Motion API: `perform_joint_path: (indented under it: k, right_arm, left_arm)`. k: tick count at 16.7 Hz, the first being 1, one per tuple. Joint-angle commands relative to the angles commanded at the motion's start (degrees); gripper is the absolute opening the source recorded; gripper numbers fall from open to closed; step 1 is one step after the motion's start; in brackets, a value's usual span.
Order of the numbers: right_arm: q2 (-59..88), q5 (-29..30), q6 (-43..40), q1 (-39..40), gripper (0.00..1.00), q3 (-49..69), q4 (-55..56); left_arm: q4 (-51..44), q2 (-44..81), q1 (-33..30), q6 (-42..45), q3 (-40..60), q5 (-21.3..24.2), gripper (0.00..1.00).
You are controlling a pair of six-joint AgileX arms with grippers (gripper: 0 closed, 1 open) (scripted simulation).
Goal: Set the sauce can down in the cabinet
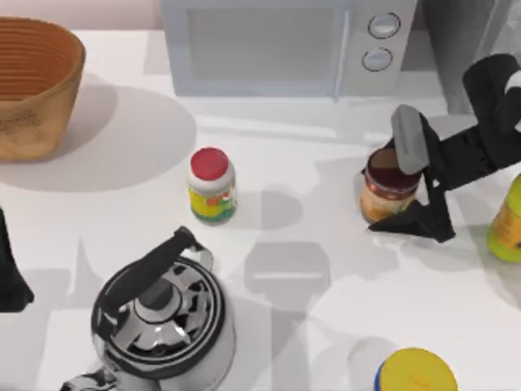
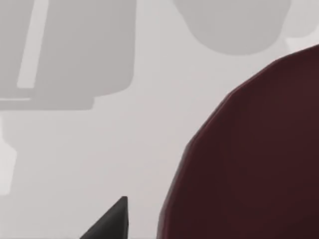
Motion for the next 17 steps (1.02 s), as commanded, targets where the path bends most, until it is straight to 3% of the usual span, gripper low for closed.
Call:
perform_joint_path:
  k: [10, 17]
  right_arm:
    - [0.0, 0.0, 0.0, 0.0, 0.02, 0.0, 0.0]
    - [0.0, 0.0, 0.0, 0.0, 0.0, 0.0, 0.0]
  left_arm:
    - [0.0, 0.0, 0.0, 0.0, 0.0, 0.0, 1.0]
    - [0.0, 0.0, 0.0, 0.0, 0.0, 0.0, 1.0]
